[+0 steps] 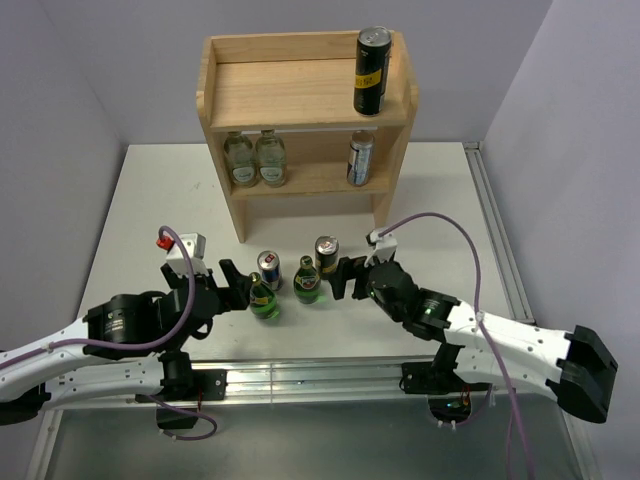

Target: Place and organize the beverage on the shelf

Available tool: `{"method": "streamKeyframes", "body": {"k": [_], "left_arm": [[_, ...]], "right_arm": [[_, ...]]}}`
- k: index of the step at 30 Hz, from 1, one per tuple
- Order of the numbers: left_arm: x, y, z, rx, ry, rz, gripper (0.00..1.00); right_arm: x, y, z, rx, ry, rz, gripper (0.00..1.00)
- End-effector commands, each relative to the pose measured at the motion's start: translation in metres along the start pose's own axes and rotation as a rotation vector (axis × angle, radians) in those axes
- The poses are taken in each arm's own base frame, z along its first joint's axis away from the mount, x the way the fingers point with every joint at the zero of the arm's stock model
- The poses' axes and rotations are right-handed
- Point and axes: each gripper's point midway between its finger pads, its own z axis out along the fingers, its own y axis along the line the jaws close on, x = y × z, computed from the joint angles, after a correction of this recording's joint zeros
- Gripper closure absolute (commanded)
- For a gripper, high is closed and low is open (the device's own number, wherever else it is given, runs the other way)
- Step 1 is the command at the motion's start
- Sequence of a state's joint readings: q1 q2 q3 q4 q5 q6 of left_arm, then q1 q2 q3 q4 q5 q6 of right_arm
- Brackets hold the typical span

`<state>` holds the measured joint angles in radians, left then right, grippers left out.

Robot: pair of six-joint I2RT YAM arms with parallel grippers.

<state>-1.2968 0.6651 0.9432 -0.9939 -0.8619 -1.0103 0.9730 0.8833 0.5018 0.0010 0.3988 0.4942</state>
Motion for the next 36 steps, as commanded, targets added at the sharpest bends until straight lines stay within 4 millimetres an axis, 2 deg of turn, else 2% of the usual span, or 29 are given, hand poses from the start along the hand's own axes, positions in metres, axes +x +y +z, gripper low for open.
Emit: {"method": "streamKeyframes", "body": {"k": [1, 5, 10, 29, 31, 34, 36], "left_arm": [[-0.011, -0.007, -0.003, 0.013, -0.019, -0.014, 0.01], [-0.010, -0.007, -0.003, 0.010, -0.016, -0.009, 0.01], [-0.009, -0.007, -0.002, 0.014, -0.018, -0.009, 0.01], [-0.008, -0.011, -0.002, 0.026, -0.011, 0.008, 0.01], [-0.007, -0.011, -0.001, 0.025, -0.008, 0.010, 0.01], [-0.007, -0.011, -0.001, 0.025, -0.009, 0.009, 0.01], [-0.007, -0.011, -0.002, 0.025, -0.010, 0.006, 0.01]], "right_arm": [[-0.020, 0.021, 0.010, -0.054, -0.101, 0.156, 0.00], [-0.001, 0.020, 0.034, -0.025, -0.070, 0.134, 0.00], [0.010, 0.019, 0.057, 0.011, -0.060, 0.102, 0.00], [0.006, -0.009, 0.112, 0.186, -0.237, -0.009, 0.00], [0.004, -0.012, 0.114, 0.203, -0.251, -0.025, 0.12], [0.000, -0.012, 0.112, 0.210, -0.257, -0.024, 0.65], [-0.009, -0.008, 0.106, 0.200, -0.267, -0.016, 0.90]]}}
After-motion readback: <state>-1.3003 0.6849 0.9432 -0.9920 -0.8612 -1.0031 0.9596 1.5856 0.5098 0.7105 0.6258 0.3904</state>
